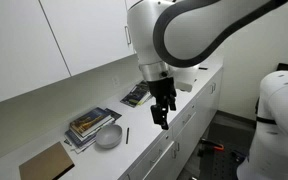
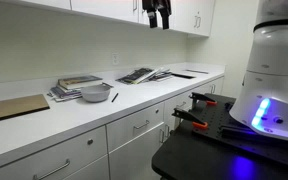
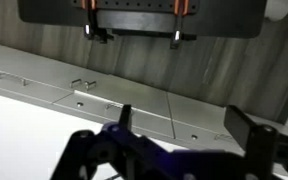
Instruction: Put the pen in the bowl
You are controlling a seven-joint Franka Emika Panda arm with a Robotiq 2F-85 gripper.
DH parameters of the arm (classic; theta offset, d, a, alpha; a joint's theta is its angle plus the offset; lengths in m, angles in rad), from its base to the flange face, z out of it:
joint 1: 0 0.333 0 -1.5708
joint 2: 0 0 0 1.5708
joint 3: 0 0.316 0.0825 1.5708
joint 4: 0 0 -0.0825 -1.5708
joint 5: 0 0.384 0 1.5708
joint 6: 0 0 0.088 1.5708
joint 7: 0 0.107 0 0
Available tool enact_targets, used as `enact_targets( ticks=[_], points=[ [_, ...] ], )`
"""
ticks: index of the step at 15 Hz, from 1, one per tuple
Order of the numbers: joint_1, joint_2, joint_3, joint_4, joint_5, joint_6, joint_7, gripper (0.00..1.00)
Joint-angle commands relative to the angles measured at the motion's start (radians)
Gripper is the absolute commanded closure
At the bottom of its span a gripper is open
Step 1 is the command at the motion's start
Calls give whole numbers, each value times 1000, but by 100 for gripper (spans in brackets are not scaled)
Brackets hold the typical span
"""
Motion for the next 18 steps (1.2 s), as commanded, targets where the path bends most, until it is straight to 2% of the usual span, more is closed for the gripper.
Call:
enact_targets(
  ticks=[1,6,7,8,11,15,18],
  points=[
    [7,1,-6,1,-4,-2,4,0],
    [7,1,-6,1,-4,-2,4,0],
    [-25,25,17,3,7,55,113,0],
    [-39,80,13,26,18,85,147,0],
    [-93,231,4,64,7,291,257,0],
    [-179,516,-8,184,-39,551,427,0],
    [-185,720,-60,320,-100,663,591,0]
  ],
)
